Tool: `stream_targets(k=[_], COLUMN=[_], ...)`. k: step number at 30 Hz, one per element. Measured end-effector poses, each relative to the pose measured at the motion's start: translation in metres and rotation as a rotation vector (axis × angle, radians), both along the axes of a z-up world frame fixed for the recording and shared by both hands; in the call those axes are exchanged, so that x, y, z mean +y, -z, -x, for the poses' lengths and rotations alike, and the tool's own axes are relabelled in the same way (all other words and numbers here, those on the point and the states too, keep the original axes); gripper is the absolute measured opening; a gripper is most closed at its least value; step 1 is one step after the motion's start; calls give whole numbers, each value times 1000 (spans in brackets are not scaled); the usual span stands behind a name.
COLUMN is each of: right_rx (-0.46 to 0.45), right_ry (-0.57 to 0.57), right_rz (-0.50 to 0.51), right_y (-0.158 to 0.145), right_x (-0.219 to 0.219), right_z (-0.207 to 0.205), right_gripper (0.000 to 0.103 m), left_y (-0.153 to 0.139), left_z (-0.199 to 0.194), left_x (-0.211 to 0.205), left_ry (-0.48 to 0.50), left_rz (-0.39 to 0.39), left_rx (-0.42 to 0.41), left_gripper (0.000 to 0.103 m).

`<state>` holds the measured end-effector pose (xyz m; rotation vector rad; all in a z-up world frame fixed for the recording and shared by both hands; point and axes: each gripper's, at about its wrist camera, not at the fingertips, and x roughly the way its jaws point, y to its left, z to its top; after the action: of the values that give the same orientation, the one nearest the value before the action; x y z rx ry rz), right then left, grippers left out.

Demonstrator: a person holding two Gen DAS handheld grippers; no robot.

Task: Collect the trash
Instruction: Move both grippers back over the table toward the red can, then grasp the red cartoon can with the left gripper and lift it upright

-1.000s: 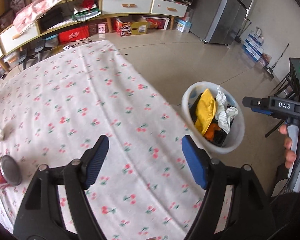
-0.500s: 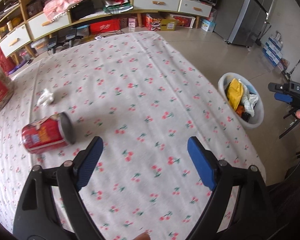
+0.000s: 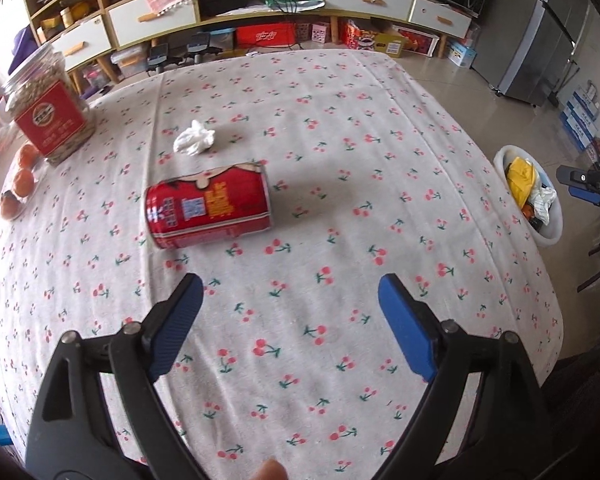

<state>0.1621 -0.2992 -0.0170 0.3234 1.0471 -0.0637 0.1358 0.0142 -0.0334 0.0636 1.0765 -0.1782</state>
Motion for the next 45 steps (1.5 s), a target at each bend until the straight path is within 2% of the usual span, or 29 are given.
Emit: stream_targets(k=[1, 3, 5, 8, 14, 17, 19, 23, 26, 32, 40, 41, 42, 45], right_rx=[4, 12, 21, 40, 53, 49, 46, 42, 44, 44, 51, 52, 54, 58], right_ry=[-10, -29, -46, -80, -144, -173, -182, -184, -183, -175, -166, -165, -165, -165], right_rz=[6, 16, 25, 44, 104, 124, 125, 105, 100, 86, 70, 70, 71, 72], right_y=[0, 2, 3, 7, 10, 9, 8, 7, 7, 7, 8, 9, 9, 10], right_x=[6, 18, 29, 45, 75, 88, 93, 96, 95, 91, 86, 86, 86, 86], right_z=[-2, -6, -10, -16, -24, -28, -29, -36, -38, -38, -36, -36, -36, -36], right_gripper=[77, 79, 84, 85, 86, 86, 86, 86, 86, 86, 86, 86, 86, 86], left_y=[1, 4, 6, 9, 13, 13, 13, 16, 19, 28, 39, 39, 39, 38], left_z=[0, -1, -1, -2, -10, -17, -22, -37, -49, -68, -85, -86, -86, -88], left_x=[4, 14, 24, 38, 63, 60, 52, 42, 37, 34, 36, 37, 39, 42], left_ry=[-11, -43, -71, -113, -204, -203, -186, -186, -225, -289, -333, -341, -342, -347], left_rz=[3, 3, 6, -1, 45, 61, 30, -9, -58, -68, -53, -47, -34, -2], left_rx=[4, 16, 11, 0, -6, -22, -34, -48, -73, -44, -26, -29, -33, -34], left_gripper=[90, 97, 99, 102, 102, 102, 102, 102, 102, 102, 102, 101, 95, 95])
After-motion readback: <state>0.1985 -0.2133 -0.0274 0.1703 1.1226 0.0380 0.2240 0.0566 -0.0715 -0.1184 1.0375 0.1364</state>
